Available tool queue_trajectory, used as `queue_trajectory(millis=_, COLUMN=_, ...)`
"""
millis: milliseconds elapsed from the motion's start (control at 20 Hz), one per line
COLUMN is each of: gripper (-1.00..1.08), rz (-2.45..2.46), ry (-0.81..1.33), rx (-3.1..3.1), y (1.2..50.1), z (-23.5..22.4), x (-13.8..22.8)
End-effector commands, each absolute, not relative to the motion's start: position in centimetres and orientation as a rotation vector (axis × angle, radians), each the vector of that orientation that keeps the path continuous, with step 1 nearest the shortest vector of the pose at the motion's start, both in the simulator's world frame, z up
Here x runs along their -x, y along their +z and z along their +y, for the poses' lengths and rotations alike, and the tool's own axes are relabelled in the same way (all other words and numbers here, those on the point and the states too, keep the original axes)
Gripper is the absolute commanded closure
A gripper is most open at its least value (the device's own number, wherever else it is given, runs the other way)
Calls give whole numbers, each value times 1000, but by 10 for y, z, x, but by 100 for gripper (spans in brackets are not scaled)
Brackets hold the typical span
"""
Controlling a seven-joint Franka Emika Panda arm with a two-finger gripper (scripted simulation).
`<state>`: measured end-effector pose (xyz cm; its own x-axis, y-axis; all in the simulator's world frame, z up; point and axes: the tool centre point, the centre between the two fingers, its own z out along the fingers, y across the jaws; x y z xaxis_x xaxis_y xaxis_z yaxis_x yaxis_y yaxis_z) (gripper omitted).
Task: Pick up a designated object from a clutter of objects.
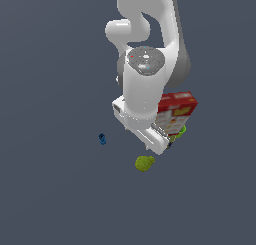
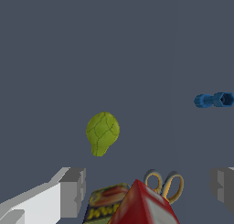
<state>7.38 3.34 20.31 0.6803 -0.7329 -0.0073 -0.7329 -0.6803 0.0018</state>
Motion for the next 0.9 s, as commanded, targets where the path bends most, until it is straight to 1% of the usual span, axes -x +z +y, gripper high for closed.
queue_trajectory(millis=0, gripper=-92, rz=1343, ry=11, rx=2838, y=193, z=38, x=-78)
queue_trajectory(millis=850, gripper=-92, rz=1884, ry=6, rx=2512, y=123, z=66, x=-100)
